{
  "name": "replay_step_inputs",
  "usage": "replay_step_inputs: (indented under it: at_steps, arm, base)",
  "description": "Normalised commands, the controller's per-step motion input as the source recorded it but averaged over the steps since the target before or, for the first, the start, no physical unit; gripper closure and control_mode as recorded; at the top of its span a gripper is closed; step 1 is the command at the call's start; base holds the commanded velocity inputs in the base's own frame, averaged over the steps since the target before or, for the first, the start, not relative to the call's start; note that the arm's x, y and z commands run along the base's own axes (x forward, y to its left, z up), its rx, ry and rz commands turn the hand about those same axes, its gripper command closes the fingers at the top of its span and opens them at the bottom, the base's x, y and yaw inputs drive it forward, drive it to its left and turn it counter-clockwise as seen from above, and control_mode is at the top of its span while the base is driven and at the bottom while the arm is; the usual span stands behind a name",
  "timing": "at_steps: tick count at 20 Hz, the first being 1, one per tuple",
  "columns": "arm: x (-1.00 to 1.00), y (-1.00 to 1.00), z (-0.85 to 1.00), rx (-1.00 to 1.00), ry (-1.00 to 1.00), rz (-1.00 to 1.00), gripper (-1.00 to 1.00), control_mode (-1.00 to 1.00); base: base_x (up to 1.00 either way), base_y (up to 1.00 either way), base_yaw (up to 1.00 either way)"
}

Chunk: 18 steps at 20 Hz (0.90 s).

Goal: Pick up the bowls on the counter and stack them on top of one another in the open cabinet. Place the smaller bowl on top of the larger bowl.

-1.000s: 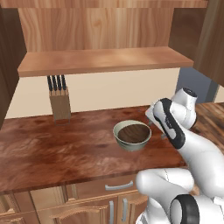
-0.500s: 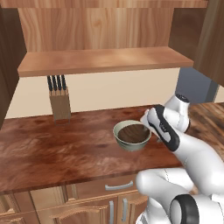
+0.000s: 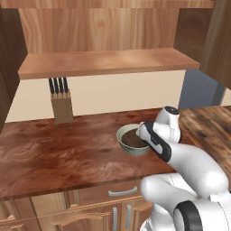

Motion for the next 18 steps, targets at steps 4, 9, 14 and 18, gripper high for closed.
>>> replay_step_inputs:
  at_steps: [4,9,14,18]
  arm:
    - [0.23,0.14,-0.33,-0.06,-0.02,0.0,-1.0,-1.0]
    - [0.27,0.1,-0.25,-0.02,-0.03,0.0,-1.0,-1.0]
    - [0.19,0.04,-0.14,-0.03,-0.01,0.0,1.0,-1.0]
    - [0.01,0.0,-0.01,0.0,0.01,0.0,1.0,-1.0]
  base:
    - [0.0,0.0,0.0]
    - [0.0,0.0,0.0]
    - [0.0,0.0,0.0]
    - [0.0,0.0,0.0]
